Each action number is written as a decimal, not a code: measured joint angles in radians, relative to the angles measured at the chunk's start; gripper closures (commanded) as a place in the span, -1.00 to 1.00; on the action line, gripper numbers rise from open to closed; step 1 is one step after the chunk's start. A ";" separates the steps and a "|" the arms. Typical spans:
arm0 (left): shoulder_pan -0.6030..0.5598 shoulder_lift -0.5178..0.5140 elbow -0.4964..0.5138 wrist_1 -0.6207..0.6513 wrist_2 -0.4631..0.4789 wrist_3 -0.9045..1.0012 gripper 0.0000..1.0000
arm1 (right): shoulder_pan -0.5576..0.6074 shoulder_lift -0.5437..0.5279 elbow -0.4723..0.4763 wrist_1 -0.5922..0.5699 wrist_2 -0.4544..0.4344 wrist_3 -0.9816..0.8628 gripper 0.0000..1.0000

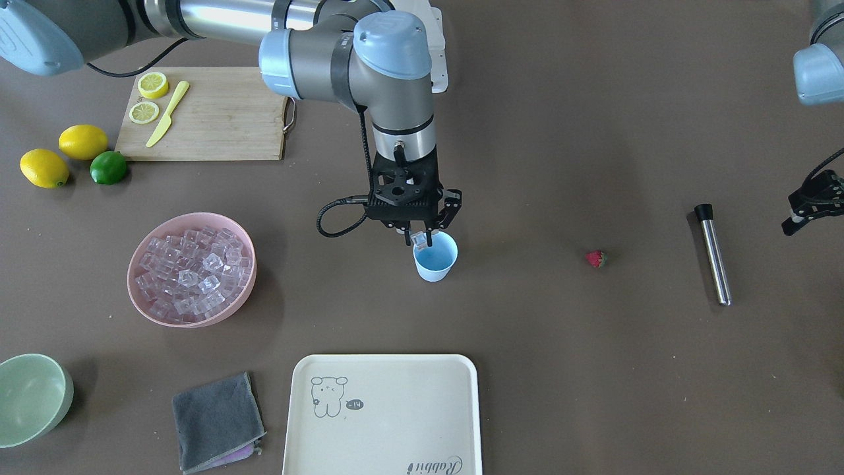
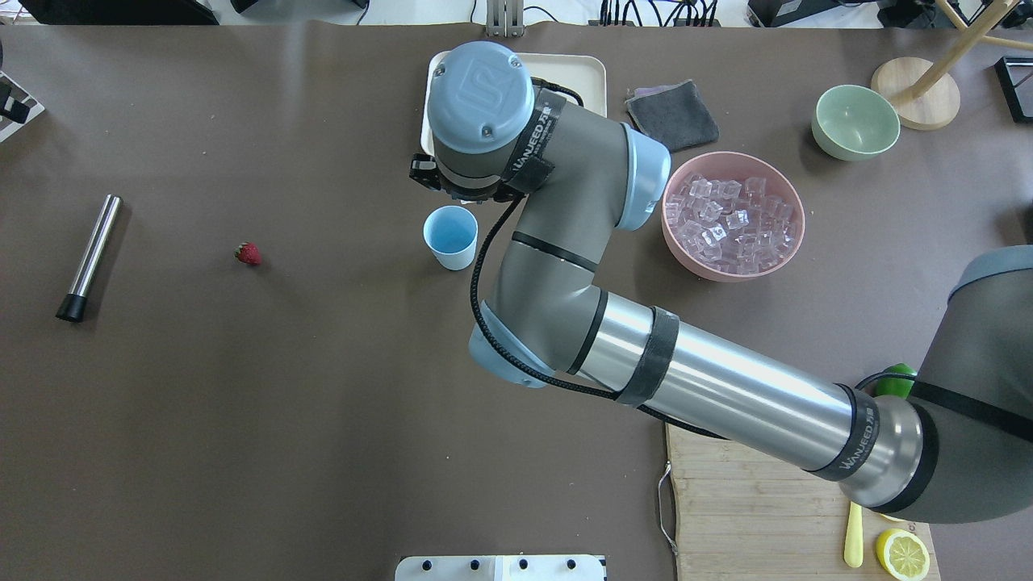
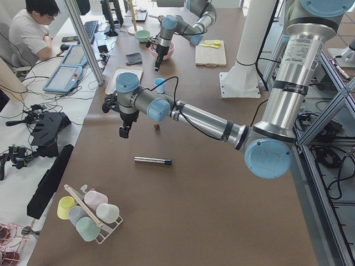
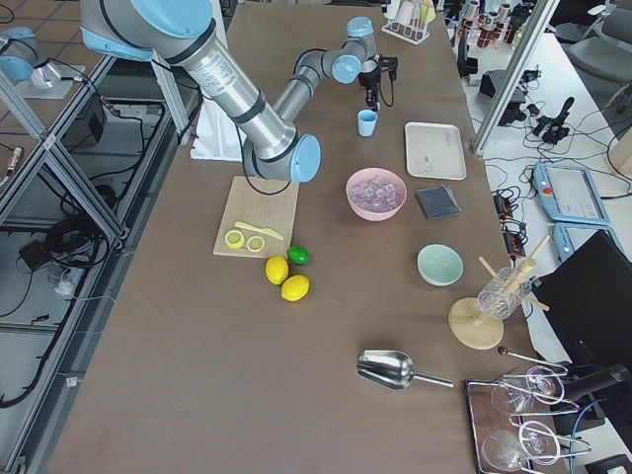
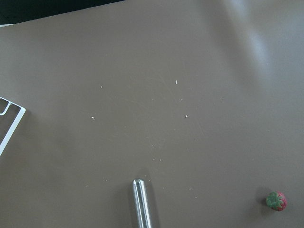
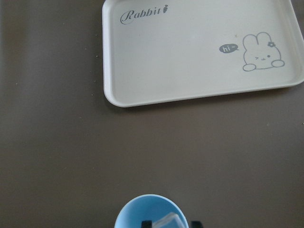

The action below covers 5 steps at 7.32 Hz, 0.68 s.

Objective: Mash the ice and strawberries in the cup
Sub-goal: 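Open the right gripper to drop the ice cube into the cup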

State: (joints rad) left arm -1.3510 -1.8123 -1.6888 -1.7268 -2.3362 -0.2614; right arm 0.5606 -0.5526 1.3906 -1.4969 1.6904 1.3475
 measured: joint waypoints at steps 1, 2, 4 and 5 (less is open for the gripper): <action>0.000 0.000 0.002 0.001 0.000 0.001 -0.96 | -0.018 0.031 -0.036 0.001 -0.027 0.006 1.00; 0.001 0.000 0.003 0.001 0.000 0.001 -0.96 | -0.026 0.044 -0.055 0.002 -0.045 0.006 1.00; 0.001 -0.002 0.001 0.001 0.000 0.000 -0.96 | -0.038 0.042 -0.064 0.007 -0.069 0.004 0.48; 0.001 -0.002 -0.001 0.001 0.000 0.000 -0.96 | -0.043 0.038 -0.065 0.020 -0.077 0.004 -0.09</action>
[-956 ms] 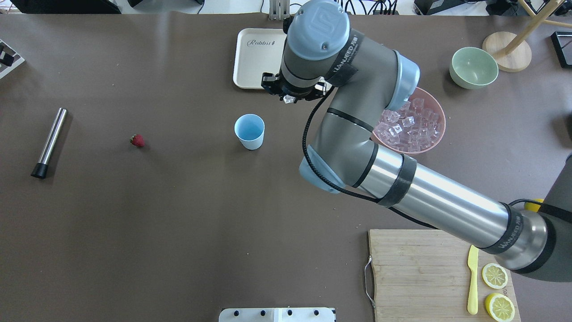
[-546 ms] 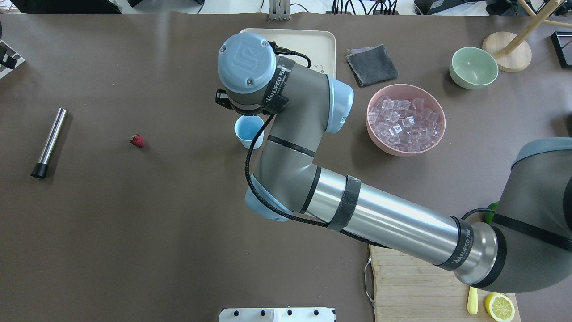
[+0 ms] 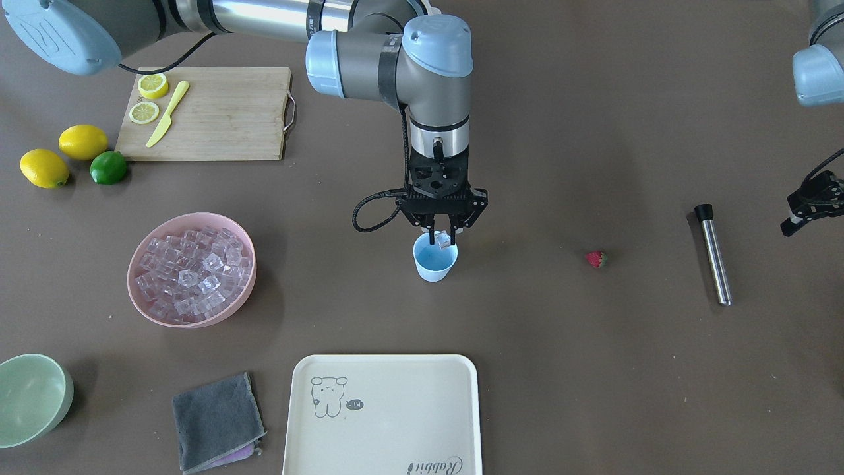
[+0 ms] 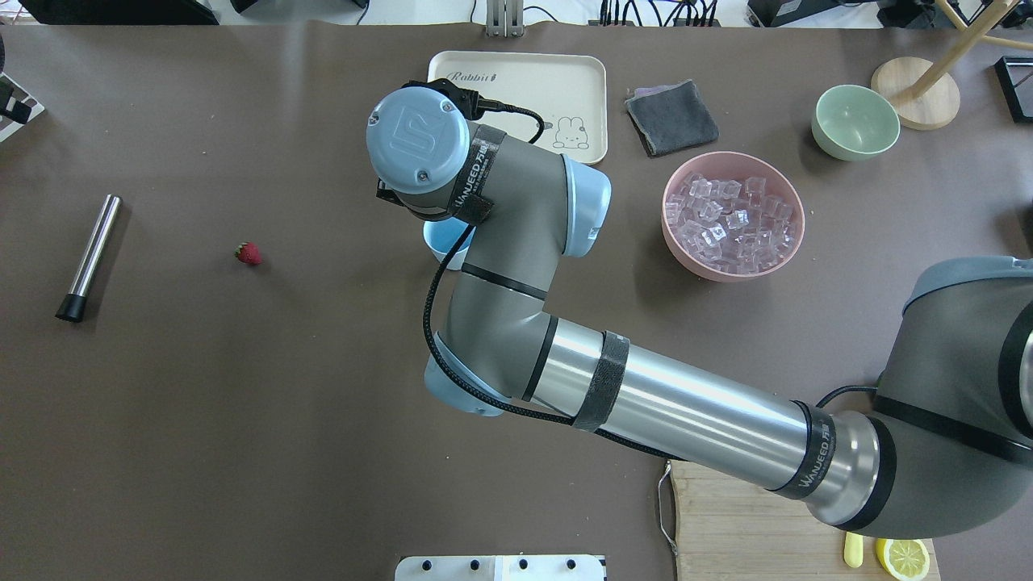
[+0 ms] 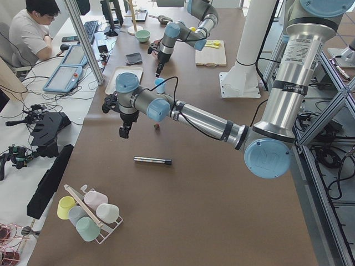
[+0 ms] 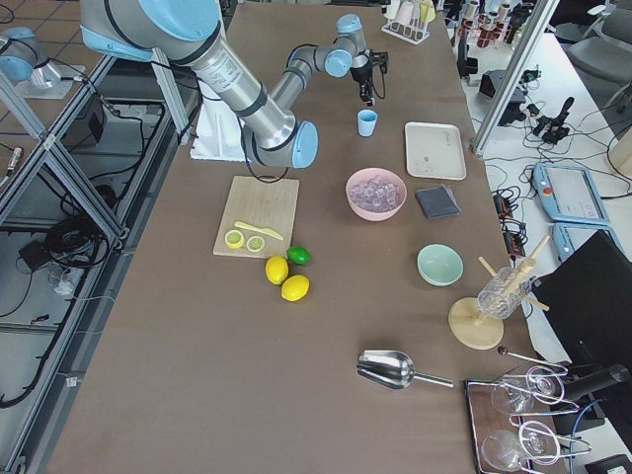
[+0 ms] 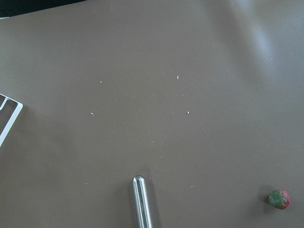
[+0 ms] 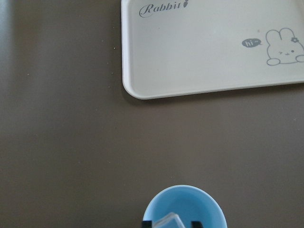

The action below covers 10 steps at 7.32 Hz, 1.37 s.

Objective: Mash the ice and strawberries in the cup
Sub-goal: 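Open the right gripper to drop the ice cube into the cup, then move the right gripper back into the pink ice bowl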

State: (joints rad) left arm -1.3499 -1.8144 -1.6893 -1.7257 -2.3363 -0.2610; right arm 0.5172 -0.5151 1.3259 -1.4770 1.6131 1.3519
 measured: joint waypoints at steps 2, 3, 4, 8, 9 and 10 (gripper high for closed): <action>-0.001 0.000 -0.005 0.000 0.000 0.001 -0.96 | -0.003 -0.014 0.006 0.023 -0.006 0.000 -0.80; -0.001 0.001 -0.007 0.000 0.000 0.000 -0.96 | -0.003 -0.026 0.019 0.026 -0.007 -0.004 -0.90; -0.001 0.001 -0.007 0.001 0.000 0.000 -0.96 | -0.003 -0.034 0.029 0.026 -0.007 -0.009 -0.88; 0.000 -0.001 -0.009 0.000 0.000 -0.002 -0.96 | 0.136 -0.220 0.254 0.012 0.182 -0.133 -0.85; 0.000 -0.004 -0.010 0.000 0.000 -0.003 -0.96 | 0.209 -0.340 0.354 0.009 0.285 -0.237 -0.85; 0.000 -0.009 -0.009 0.000 0.000 -0.004 -0.96 | 0.257 -0.454 0.425 0.011 0.343 -0.358 -0.82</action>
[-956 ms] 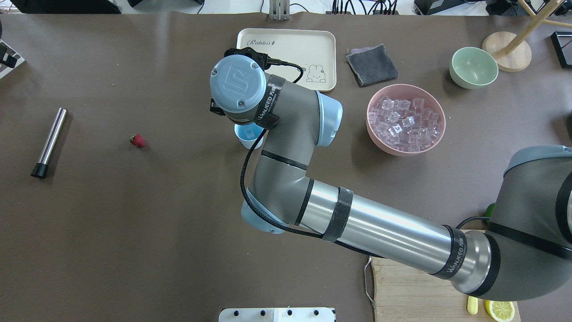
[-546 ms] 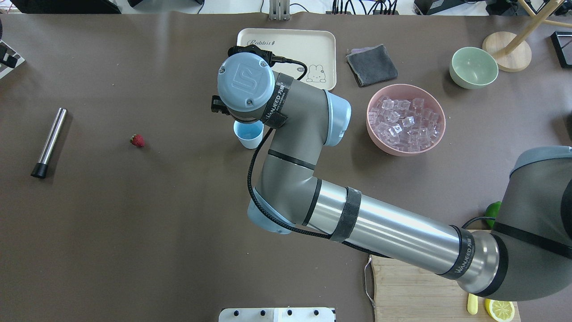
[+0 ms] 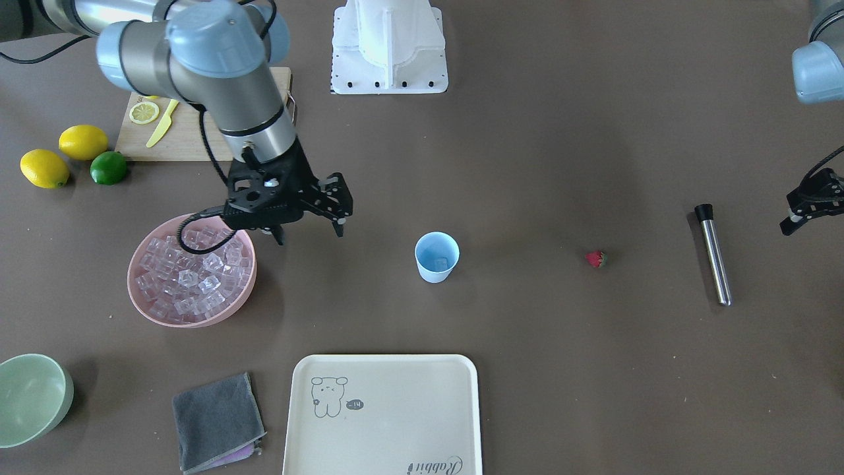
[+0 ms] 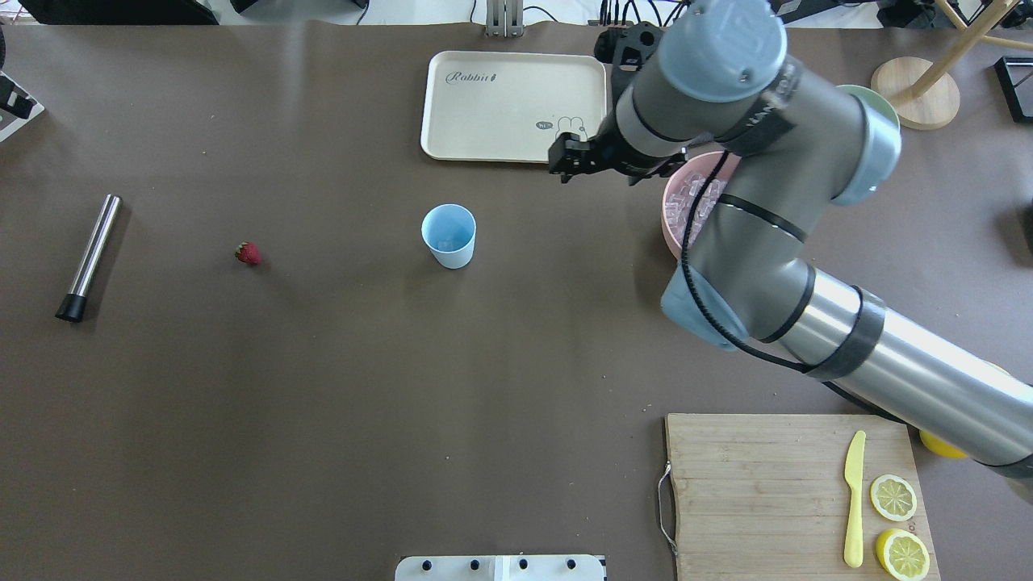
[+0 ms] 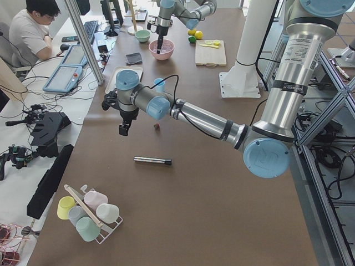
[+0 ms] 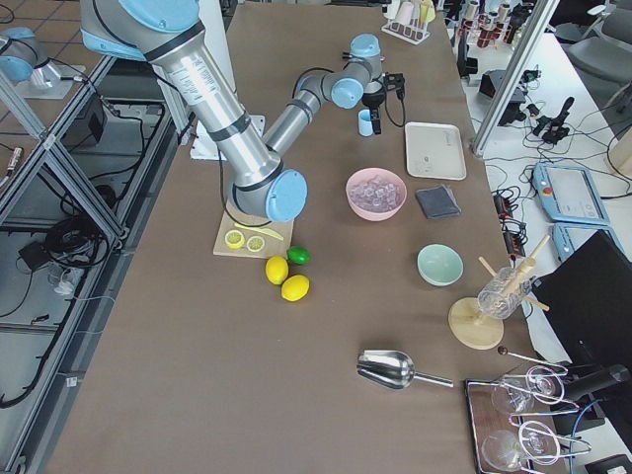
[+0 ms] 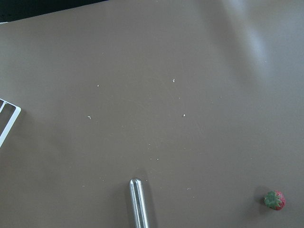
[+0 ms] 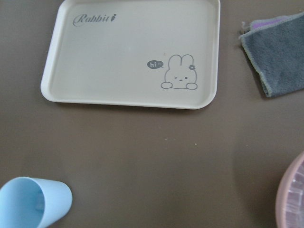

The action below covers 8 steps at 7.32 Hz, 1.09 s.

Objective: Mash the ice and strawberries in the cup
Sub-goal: 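Move the right gripper back into the pink ice bowl, then grasp another ice cube with the right gripper and lift it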

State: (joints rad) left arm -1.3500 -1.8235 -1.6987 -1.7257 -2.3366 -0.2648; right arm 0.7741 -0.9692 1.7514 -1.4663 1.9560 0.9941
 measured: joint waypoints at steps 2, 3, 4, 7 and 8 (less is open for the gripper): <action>0.001 -0.006 0.003 0.000 -0.001 0.000 -0.96 | 0.045 -0.162 0.044 0.032 0.034 -0.241 -0.81; 0.001 -0.011 0.007 0.000 -0.001 0.001 -0.96 | 0.051 -0.213 0.037 0.079 0.038 -0.294 -0.82; 0.001 -0.015 0.011 0.000 0.000 0.002 -0.96 | 0.053 -0.243 0.011 0.152 0.041 -0.313 -0.83; 0.002 -0.016 0.012 0.000 0.000 0.003 -0.96 | 0.068 -0.254 -0.063 0.269 0.072 -0.320 -0.78; 0.002 -0.016 0.012 0.000 0.000 0.002 -0.96 | 0.070 -0.251 -0.076 0.275 0.078 -0.314 -0.78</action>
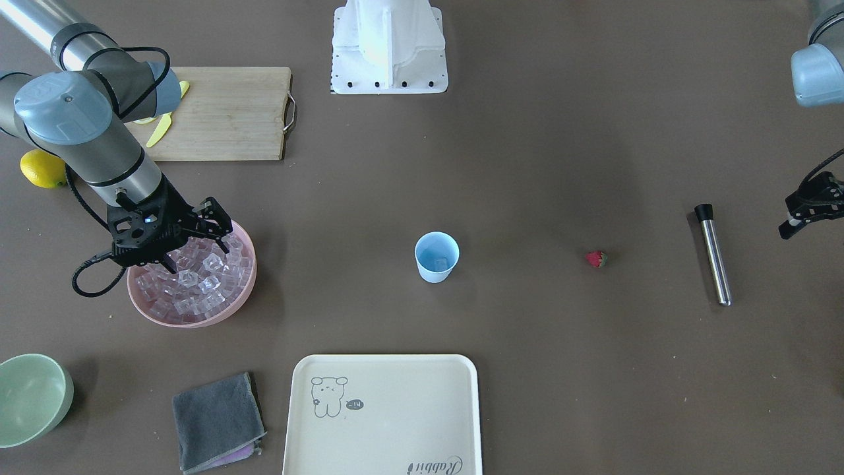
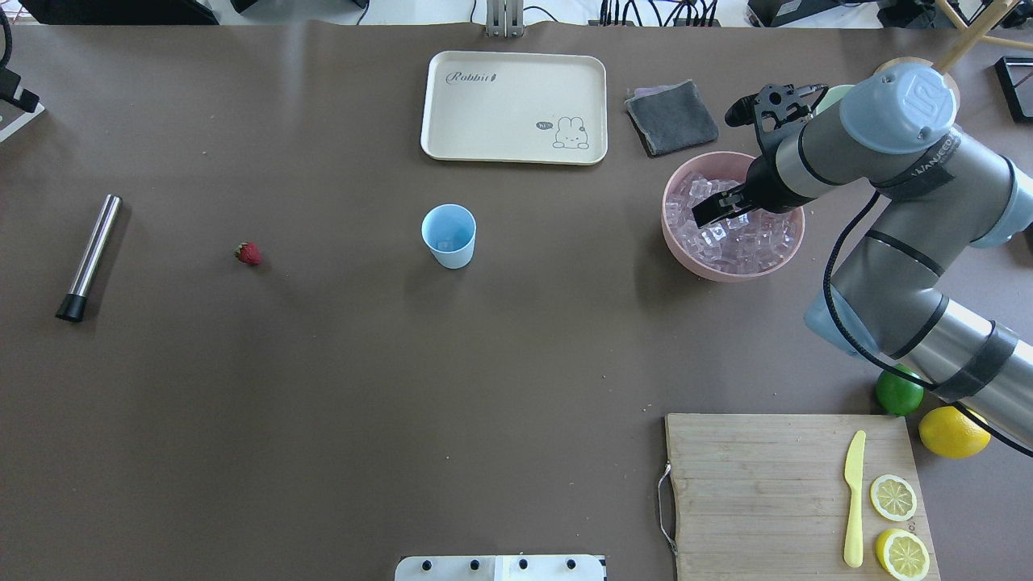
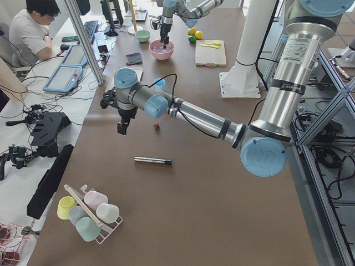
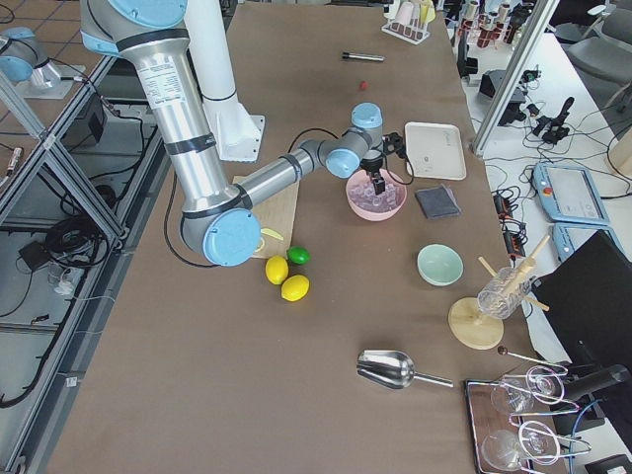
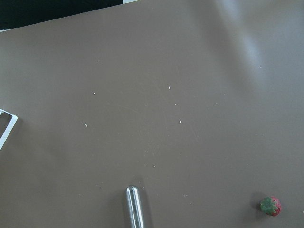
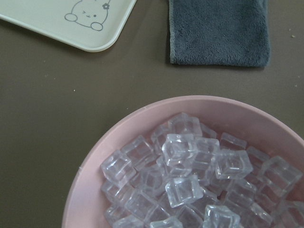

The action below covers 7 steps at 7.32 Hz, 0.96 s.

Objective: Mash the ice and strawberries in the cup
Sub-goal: 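Grasp another ice cube with the right gripper and lift it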

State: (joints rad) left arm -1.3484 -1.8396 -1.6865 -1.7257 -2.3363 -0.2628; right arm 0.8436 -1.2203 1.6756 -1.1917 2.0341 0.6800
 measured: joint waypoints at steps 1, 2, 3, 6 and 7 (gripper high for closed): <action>0.000 -0.001 0.001 0.000 0.000 0.000 -0.96 | -0.001 0.002 -0.009 0.002 0.003 0.012 -0.78; 0.000 -0.002 0.001 0.000 0.000 -0.001 -0.96 | -0.003 0.003 -0.014 0.003 0.004 0.020 -0.77; 0.000 -0.003 -0.001 0.000 0.000 -0.002 -0.96 | -0.008 0.003 -0.016 0.004 0.004 0.030 -0.73; 0.000 -0.009 -0.003 0.000 0.000 -0.003 -0.96 | -0.033 0.003 -0.016 0.010 -0.001 0.057 -0.59; 0.000 -0.011 -0.003 0.001 0.000 -0.002 -0.96 | -0.037 0.003 -0.016 0.011 -0.003 0.060 -0.40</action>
State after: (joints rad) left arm -1.3484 -1.8504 -1.6891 -1.7251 -2.3363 -0.2651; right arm 0.8068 -1.2178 1.6591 -1.1805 2.0311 0.7404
